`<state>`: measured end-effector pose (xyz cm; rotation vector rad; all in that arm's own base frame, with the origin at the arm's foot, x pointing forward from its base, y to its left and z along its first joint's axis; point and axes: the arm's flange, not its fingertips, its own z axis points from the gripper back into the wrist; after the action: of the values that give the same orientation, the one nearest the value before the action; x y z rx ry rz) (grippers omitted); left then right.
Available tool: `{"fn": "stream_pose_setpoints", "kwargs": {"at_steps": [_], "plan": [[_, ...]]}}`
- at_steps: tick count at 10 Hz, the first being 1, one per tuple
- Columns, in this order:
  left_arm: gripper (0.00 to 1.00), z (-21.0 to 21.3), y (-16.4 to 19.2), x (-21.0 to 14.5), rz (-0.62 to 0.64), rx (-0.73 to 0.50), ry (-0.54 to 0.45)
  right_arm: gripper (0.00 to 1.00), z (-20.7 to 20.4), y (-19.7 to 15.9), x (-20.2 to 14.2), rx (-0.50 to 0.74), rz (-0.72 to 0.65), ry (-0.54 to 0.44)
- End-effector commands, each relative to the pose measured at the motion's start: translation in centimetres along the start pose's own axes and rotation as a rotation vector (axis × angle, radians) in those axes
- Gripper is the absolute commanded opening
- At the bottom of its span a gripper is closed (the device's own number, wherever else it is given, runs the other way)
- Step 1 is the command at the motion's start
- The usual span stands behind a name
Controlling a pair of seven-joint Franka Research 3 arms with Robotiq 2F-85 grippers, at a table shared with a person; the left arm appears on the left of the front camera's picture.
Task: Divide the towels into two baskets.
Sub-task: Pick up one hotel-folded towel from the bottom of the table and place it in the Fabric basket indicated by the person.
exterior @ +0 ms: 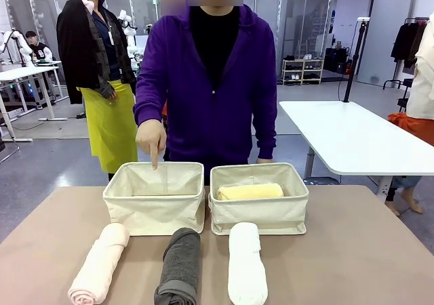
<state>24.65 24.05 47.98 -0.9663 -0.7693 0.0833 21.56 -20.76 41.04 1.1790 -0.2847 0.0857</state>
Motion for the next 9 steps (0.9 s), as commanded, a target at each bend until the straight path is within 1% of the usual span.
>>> {"fn": "stream_pose_setpoints", "kwargs": {"at_steps": [1, 2, 4, 5, 6, 7, 8, 9], "plan": [[1.00, 0.0, 0.0, 0.0, 0.000, 0.000, 0.000, 1.00, -0.1, 0.2, 0.2, 0.007, 0.019, -0.006], [1.00, -2.7, -2.5, 0.4, -0.035, 0.065, 0.067, 1.00, -0.1, 0.2, 0.2, 0.007, 0.019, -0.006], [1.00, -8.5, -6.1, 0.0, -0.090, 0.198, 0.247, 1.00, -0.1, 0.2, 0.2, 0.007, 0.019, -0.006], [1.00, -10.9, -6.7, -0.4, -0.114, 0.274, 0.299, 1.00, -0.1, 0.2, 0.2, 0.007, 0.019, -0.006], [1.00, -13.2, -7.1, -1.3, -0.124, 0.303, 0.342, 1.00, -0.1, 0.2, 0.2, 0.007, 0.019, -0.006], [1.00, -15.4, -7.6, -2.5, -0.182, 0.365, 0.386, 1.00, -0.1, 0.2, 0.2, 0.007, 0.019, -0.006], [1.00, -17.4, -7.9, -3.8, -0.195, 0.390, 0.435, 1.00, -0.1, 0.2, 0.2, 0.007, 0.019, -0.006], [1.00, -18.7, -7.9, -4.6, -0.228, 0.436, 0.465, 1.00, -0.1, 0.2, 0.2, 0.007, 0.019, -0.006]]}}
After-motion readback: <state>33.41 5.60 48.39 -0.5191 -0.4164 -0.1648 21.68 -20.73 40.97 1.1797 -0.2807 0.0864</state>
